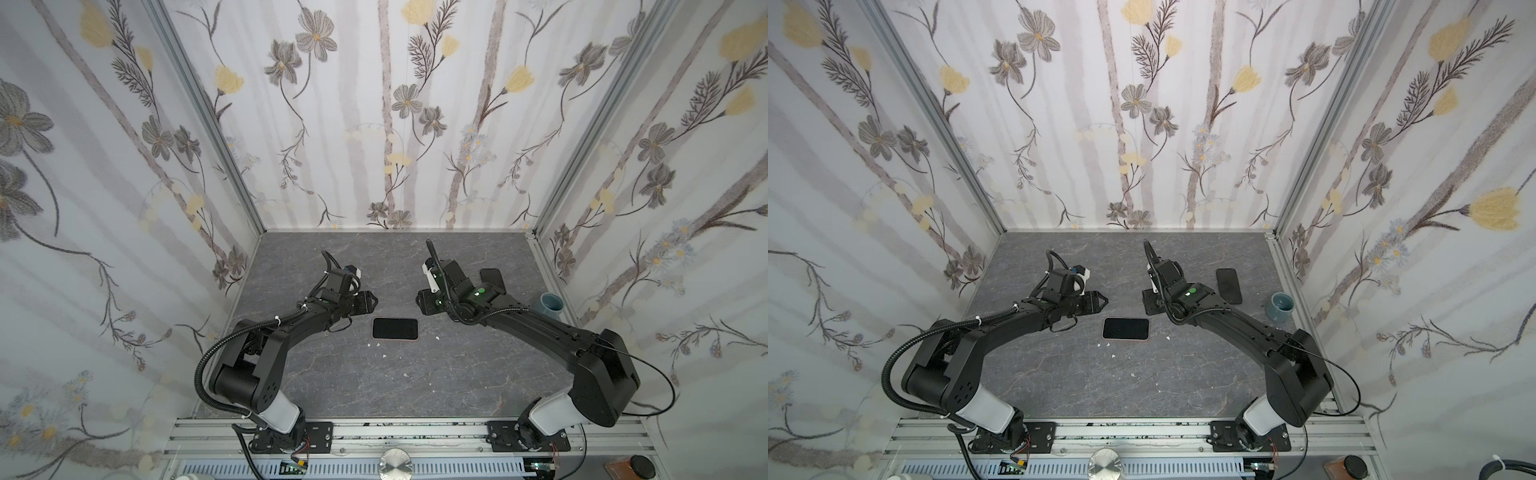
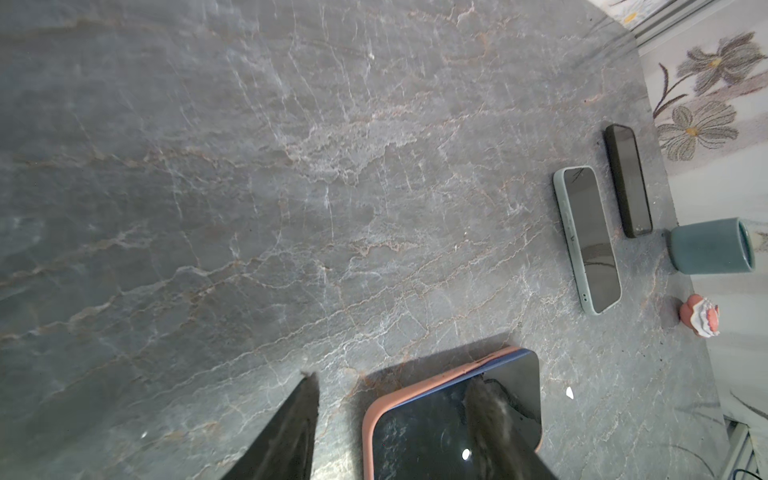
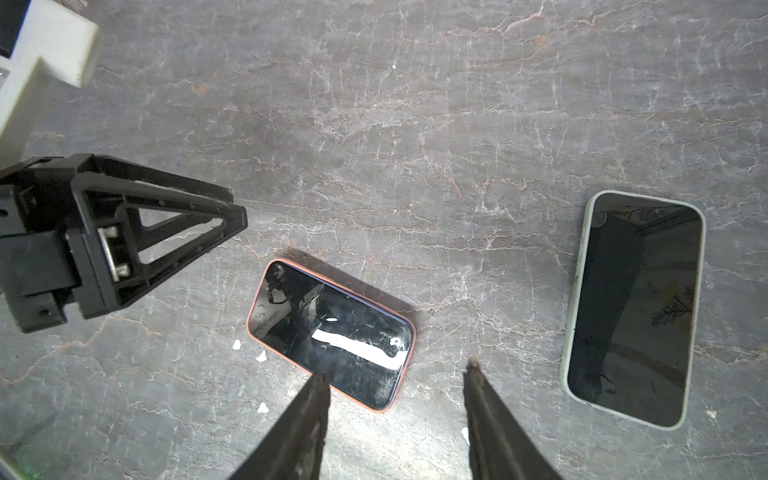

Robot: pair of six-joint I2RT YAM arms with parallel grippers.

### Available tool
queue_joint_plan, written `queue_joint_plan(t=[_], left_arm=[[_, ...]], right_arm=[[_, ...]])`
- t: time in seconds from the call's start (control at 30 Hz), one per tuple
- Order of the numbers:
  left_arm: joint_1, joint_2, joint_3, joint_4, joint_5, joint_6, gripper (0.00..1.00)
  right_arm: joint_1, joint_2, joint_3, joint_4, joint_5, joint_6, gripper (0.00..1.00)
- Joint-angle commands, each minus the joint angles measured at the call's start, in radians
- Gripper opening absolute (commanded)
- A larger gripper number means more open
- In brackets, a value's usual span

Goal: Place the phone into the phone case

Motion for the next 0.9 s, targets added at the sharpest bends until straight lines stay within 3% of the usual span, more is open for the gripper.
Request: queue_joint_plan(t=[0.0, 0.23, 0.7, 0.87], left_arm=[[0.0, 0.013, 0.008, -0.03, 0.046, -0.034, 0.55], [0.001, -0.001, -0.024, -0.04, 0.039, -0.029, 0.45], [-0.001, 0.028, -0.027, -0.04, 0.071, -0.03, 0.45], [-0.003, 0.037, -0.027, -0.04, 0.078, -0.032, 0.44]], right_arm=[[-0.001, 0.037, 0.036, -0.027, -0.036, -0.02, 0.52], [-0.001, 0.159, 0.069, -0.023, -0.133, -0.017, 0.36], [-0.01, 0.29, 0.097, -0.072, -0.15, 0.008, 0.36], [-0.02, 0.31, 0.102, -0.075, -0.166, 0.01, 0.32]])
